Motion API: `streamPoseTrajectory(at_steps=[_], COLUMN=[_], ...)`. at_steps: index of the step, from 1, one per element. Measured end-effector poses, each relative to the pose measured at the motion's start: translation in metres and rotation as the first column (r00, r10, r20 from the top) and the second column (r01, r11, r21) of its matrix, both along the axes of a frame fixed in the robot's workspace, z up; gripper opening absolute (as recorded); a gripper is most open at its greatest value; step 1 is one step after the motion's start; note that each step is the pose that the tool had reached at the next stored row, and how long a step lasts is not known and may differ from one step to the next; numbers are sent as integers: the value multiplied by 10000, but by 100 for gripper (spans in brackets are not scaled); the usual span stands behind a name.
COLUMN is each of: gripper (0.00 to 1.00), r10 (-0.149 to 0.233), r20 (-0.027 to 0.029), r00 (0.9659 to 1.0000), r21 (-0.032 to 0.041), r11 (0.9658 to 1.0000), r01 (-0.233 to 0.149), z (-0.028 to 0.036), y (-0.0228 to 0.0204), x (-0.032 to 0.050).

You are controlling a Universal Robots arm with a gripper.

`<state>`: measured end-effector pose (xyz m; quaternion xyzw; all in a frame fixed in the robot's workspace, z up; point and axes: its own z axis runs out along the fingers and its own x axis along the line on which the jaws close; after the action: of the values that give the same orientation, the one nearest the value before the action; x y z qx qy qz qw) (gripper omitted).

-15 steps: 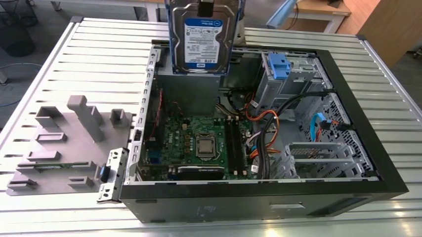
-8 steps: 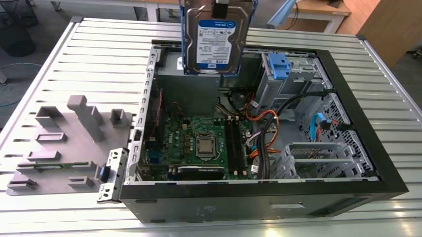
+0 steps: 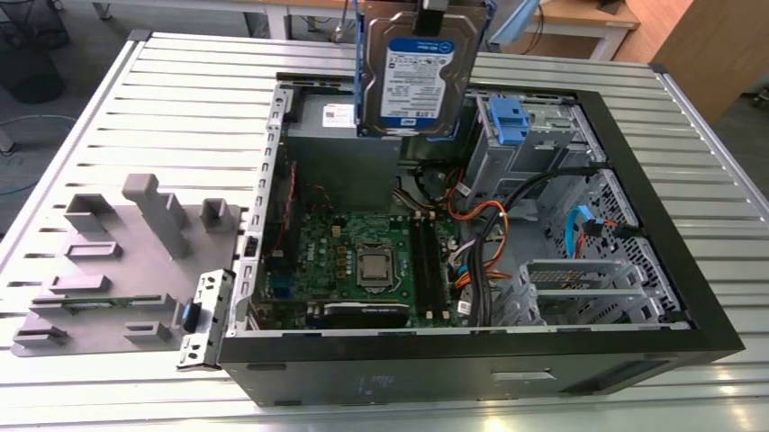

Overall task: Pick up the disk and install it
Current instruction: 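Pick up the disk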

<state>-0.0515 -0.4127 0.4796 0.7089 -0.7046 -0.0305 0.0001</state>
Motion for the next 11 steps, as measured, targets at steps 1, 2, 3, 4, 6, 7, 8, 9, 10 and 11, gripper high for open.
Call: streamPoseTrajectory(at_steps=[1,2,3,4,6,7,8,9,10,11], gripper=[35,35,35,35,35,35,35,35,35,35], r10=[0,0,0,0,0,0,0,0,0,1], r20=[0,0,0,0,0,0,0,0,0,0], r00=[10000,10000,10000,10000,10000,10000,10000,10000,10000,10000], r21=[1,1,1,1,0,0,1,1,1,-1], r11=[10000,10000,10000,10000,10000,10000,10000,10000,10000,10000], r01=[0,0,0,0,0,0,0,0,0,-1], z=[-1,-2,-3,-4,-5,-6,-7,-8,-8,-8], y=[0,0,0,0,0,0,0,0,-1,0], x=[28,56,83,110,167,192,215,235,249,256])
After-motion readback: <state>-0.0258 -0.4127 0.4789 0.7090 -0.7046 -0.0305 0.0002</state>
